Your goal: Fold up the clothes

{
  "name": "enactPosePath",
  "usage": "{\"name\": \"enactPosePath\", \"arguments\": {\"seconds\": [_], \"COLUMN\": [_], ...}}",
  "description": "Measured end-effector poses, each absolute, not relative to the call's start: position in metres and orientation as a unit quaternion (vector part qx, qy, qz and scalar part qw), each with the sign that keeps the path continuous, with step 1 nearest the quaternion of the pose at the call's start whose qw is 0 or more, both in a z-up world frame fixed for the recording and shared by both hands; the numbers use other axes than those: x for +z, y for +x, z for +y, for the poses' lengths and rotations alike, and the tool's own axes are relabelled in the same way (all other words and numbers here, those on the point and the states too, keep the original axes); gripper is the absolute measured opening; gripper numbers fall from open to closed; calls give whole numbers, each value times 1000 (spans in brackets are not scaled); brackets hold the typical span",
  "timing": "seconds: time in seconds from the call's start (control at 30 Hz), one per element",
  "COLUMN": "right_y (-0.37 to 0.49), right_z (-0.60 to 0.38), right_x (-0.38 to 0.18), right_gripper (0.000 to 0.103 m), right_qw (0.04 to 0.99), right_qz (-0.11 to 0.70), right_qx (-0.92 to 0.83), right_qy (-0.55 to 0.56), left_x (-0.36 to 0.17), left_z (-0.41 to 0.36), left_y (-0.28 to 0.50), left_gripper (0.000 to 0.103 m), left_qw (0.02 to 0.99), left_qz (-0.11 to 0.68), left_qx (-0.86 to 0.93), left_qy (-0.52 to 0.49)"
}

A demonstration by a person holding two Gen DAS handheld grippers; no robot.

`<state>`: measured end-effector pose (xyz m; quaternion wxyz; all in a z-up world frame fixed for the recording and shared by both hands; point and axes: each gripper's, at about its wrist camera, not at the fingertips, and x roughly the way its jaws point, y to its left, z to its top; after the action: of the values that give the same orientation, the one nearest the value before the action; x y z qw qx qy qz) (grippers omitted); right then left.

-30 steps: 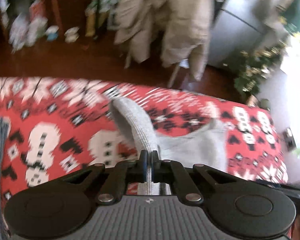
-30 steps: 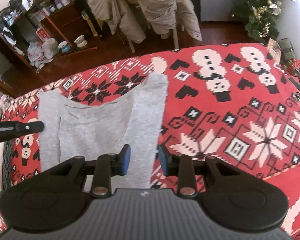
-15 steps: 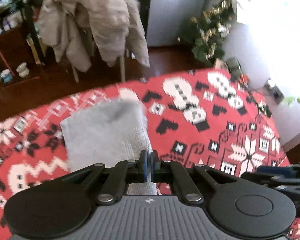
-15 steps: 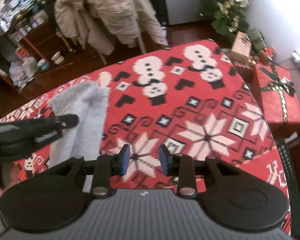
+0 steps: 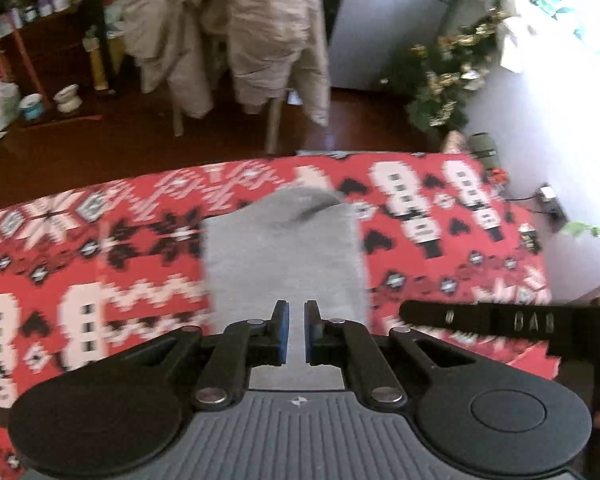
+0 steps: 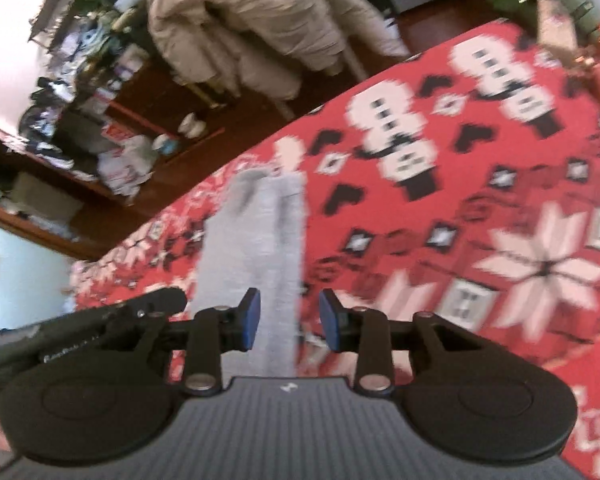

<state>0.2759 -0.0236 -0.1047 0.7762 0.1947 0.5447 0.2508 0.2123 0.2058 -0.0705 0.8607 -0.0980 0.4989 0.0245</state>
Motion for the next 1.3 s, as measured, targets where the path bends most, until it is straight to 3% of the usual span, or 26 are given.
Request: {"name": "enactPosePath", "arguments": {"seconds": [0.37, 0.43, 0.47, 0.73, 0.8, 0.9, 1.13, 1.2, 1.3], "right_y": [344, 355, 359, 362, 363, 353, 281, 261, 243], "right_z": [31, 32, 32, 32, 28, 17, 5, 16, 36], "right_x": [-135, -139, -140, -147, -151, -147, -113, -102, -100], "right_gripper": [37, 24, 4, 5, 19, 26, 24, 15, 10], "right_qw": [785, 784, 784, 793, 792, 790, 786, 789, 784], "right_qz": [526, 528, 527, 528, 529, 528, 526, 519, 522], "right_qx": [261, 260, 261, 245, 239, 239, 277, 294, 315], "right_qy": [196, 201, 200, 179, 188, 200, 169, 148, 118], "left_x": [-94, -97, -98, -104, -105, -100, -80, -87, -98], "left_z": [205, 205, 206, 207, 209, 217, 207, 200, 192], "left_y": [205, 206, 206, 205, 202, 197, 189, 188, 183], "left_gripper": [6, 6, 6, 6, 6, 6, 0, 0, 0], "left_qw": [855, 854, 854, 849, 847, 846, 854, 850, 845], "left_qz": [514, 515, 515, 528, 531, 531, 511, 515, 521], "left_qx": [10, 13, 15, -7, -12, -16, -92, -107, -122], "left_qy": [-70, -72, -75, -35, -24, -34, -22, -12, 12]}}
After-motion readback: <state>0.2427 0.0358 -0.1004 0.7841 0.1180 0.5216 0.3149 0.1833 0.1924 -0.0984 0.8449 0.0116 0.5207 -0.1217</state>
